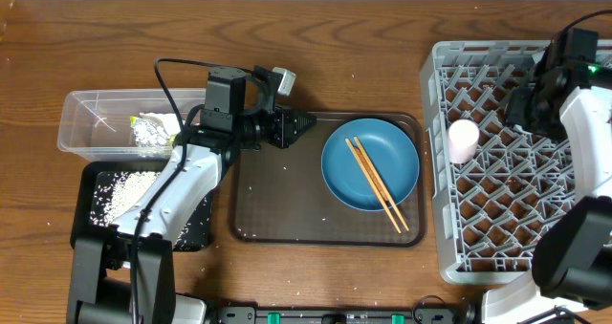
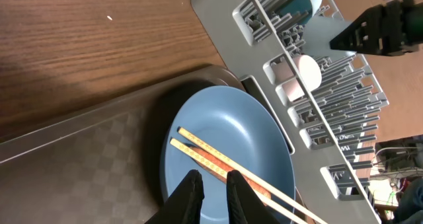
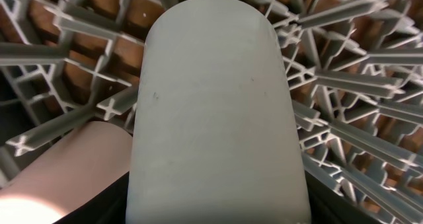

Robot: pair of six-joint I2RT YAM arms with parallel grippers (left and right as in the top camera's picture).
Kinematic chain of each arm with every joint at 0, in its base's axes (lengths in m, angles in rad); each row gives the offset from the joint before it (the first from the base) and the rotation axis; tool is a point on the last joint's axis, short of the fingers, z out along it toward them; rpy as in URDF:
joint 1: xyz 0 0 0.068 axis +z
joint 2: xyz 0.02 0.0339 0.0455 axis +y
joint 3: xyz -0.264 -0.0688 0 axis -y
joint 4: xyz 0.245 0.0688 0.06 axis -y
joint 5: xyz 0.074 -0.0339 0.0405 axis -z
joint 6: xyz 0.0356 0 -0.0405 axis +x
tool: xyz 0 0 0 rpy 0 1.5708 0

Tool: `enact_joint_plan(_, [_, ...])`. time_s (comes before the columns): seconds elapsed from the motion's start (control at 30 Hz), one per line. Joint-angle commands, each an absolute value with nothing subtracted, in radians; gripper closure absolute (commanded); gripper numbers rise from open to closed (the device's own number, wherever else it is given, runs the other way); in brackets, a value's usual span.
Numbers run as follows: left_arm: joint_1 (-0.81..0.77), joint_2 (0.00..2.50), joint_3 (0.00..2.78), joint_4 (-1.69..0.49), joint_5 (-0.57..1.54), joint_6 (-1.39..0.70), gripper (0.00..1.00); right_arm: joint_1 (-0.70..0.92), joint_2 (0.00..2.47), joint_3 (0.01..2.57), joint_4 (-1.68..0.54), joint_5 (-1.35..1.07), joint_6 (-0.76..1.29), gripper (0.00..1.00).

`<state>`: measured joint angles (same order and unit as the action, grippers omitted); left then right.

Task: Sort waste into correct bins and load items into the dishwasher rack
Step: 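Lower the light-blue cup upside down into the grey rack and release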

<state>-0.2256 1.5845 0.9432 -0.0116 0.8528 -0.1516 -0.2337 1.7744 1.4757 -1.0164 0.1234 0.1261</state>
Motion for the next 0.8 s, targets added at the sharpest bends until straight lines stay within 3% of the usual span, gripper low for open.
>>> enact_joint_plan(0.0, [-0.227, 1.588, 0.939, -0.011, 0.843, -0.132, 0.83, -0.256, 1.779, 1.47, -1.015, 0.119, 0.142, 0.69])
enact_joint_plan(0.03, [-0.227, 1.588, 0.939, -0.011, 0.843, -0.132, 0.83, -0.256, 1.778, 1.47, -1.015, 0.119, 0.142, 0.57])
enact_joint_plan(0.07, [-0.227, 1.588, 0.94, -0.011, 0.843, -0.132, 0.77, -0.256, 1.777, 1.471, -1.015, 0.119, 0.141, 0.42])
enact_joint_plan(0.17, [-0.227, 1.588, 0.94, -0.011, 0.843, -0.132, 0.74, -0.256, 1.777, 1.473, -1.014, 0.119, 0.141, 0.14])
enact_joint_plan(0.2, [-0.227, 1.588, 0.94, -0.011, 0.843, -0.132, 0.74, -0.256, 1.777, 1.475, -1.014, 0.12, 0.141, 0.01])
enact_joint_plan(0.4, [-0.227, 1.588, 0.94, -0.011, 0.844, -0.132, 0.74, -0.256, 1.777, 1.536, -1.052, 0.119, 0.129, 0.01])
enact_joint_plan(0.77, [-0.227, 1.588, 0.94, -0.011, 0.844, -0.132, 0.74, -0.255, 1.777, 1.817, -1.348, -0.03, 0.077, 0.01])
